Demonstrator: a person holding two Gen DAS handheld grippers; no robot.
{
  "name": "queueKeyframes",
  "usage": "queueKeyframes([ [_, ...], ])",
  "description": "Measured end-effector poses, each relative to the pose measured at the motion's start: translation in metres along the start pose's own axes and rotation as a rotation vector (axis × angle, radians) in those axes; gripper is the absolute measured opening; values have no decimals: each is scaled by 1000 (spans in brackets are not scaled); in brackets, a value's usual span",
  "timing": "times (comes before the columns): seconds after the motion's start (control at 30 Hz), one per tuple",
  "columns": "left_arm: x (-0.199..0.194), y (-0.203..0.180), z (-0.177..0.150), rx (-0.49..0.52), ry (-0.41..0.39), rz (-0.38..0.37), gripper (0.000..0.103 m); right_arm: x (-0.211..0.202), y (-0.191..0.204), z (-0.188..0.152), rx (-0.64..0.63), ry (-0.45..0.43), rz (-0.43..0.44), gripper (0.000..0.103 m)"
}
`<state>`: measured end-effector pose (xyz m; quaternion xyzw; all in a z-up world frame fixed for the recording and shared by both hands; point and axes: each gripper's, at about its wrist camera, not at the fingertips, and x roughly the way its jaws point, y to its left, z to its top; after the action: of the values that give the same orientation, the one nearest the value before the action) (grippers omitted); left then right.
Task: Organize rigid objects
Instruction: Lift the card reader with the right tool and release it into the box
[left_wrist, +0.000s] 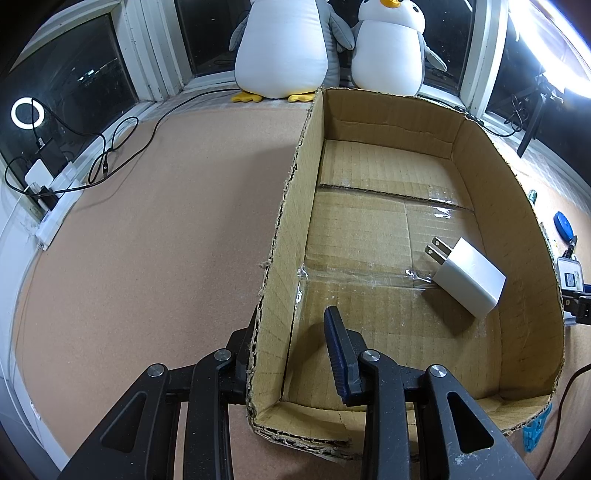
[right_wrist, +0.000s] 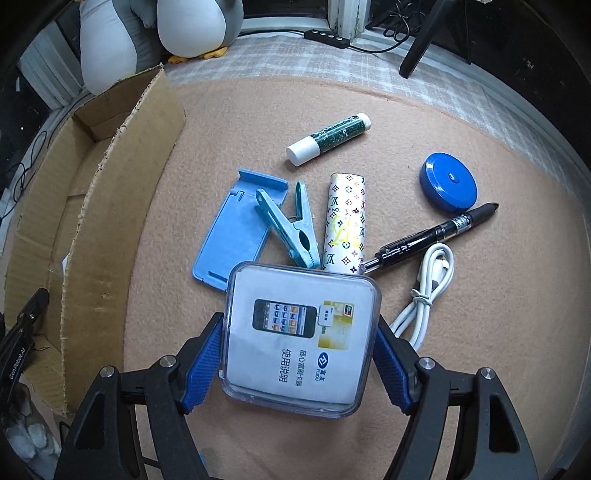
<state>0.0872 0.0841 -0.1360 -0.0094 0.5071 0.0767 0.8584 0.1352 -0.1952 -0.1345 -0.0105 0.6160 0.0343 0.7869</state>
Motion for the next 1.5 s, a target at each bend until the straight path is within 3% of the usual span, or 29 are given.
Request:
queueKeyframes([
  [0.27,0,0,0,1,-1,-1,33,-4,-21,-3,28,-11,72,71],
  [0.6,1,0,0,1,-1,0,33,-32,-32,-21,-1,-80,89,71],
  [0.93,1,0,0,1,-3,0,33,-70,10,-18,-72,-168,150,71],
  [1.17,1,0,0,1,-3,-1,33,-88,52,13,-128,-240,215,71],
  [1.5,1,0,-1,3,-5,2,33,-60,109,58,-213,-231,242,71],
])
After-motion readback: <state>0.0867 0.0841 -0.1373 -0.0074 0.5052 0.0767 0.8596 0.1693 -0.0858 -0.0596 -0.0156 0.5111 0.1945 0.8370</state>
